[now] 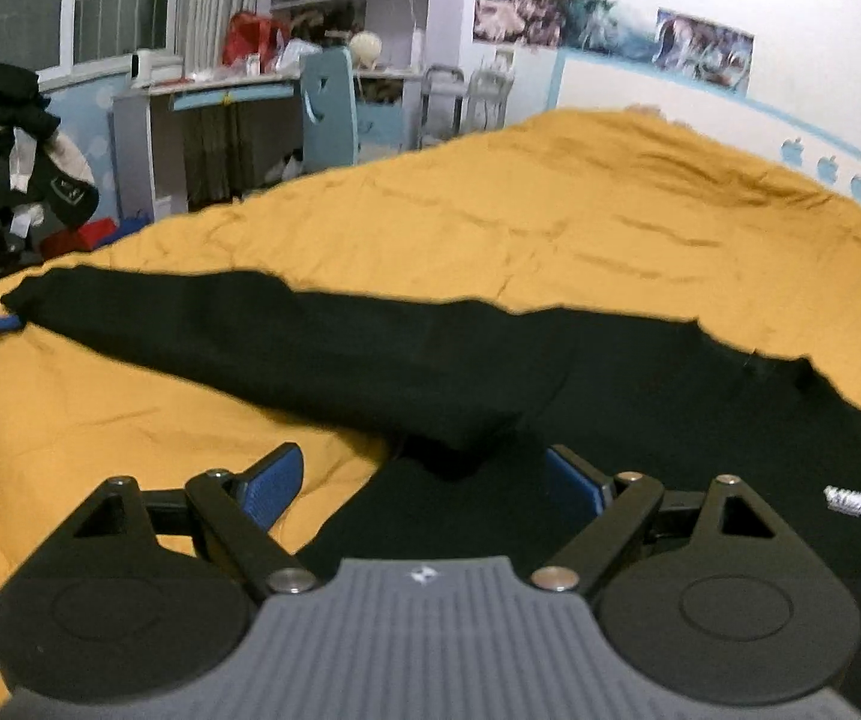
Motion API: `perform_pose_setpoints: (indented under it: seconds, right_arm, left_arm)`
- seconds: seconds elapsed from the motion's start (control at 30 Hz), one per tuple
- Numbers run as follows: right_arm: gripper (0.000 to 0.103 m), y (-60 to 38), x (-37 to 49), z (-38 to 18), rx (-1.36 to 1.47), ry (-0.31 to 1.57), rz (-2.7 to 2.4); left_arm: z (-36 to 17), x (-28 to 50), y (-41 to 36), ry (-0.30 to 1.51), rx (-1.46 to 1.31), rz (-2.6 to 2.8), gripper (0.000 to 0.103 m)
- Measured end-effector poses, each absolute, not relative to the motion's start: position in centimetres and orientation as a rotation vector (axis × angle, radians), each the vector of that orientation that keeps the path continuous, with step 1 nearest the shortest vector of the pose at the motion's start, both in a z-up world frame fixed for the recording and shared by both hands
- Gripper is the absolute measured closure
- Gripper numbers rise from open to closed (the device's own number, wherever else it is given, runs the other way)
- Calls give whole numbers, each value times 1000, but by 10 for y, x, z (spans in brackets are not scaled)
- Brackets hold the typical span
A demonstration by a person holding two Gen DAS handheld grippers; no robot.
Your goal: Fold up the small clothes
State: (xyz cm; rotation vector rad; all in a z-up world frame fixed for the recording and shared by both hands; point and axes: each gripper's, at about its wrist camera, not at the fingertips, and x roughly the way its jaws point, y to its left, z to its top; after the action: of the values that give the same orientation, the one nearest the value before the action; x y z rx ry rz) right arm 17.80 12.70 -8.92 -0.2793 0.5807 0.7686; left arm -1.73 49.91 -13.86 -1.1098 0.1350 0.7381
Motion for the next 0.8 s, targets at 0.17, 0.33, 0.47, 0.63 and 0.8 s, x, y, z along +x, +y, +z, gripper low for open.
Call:
perform_pose_setpoints:
  seconds: [0.17, 0.33, 0.47, 0.63, 0.8]
  right_arm:
    - [20, 134, 177, -105, -305, 612, 771]
    - [20, 127, 180, -109, -300, 636, 753]
    - [20, 110, 183, -107, -293, 646, 717]
    - [20, 71, 187, -100, -254, 637, 656]
    - [20, 11, 197, -95, -126, 675, 591]
  left_arm:
    - [-139, -4, 508, 129, -1067, 771, 37]
    - [-137, -6, 511, 90, -1071, 793, 94]
    - [-119, -2, 509, 55, -1069, 744, 95]
    - [-59, 31, 470, 31, -954, 606, 95]
    - [6, 102, 387, 29, -813, 329, 95]
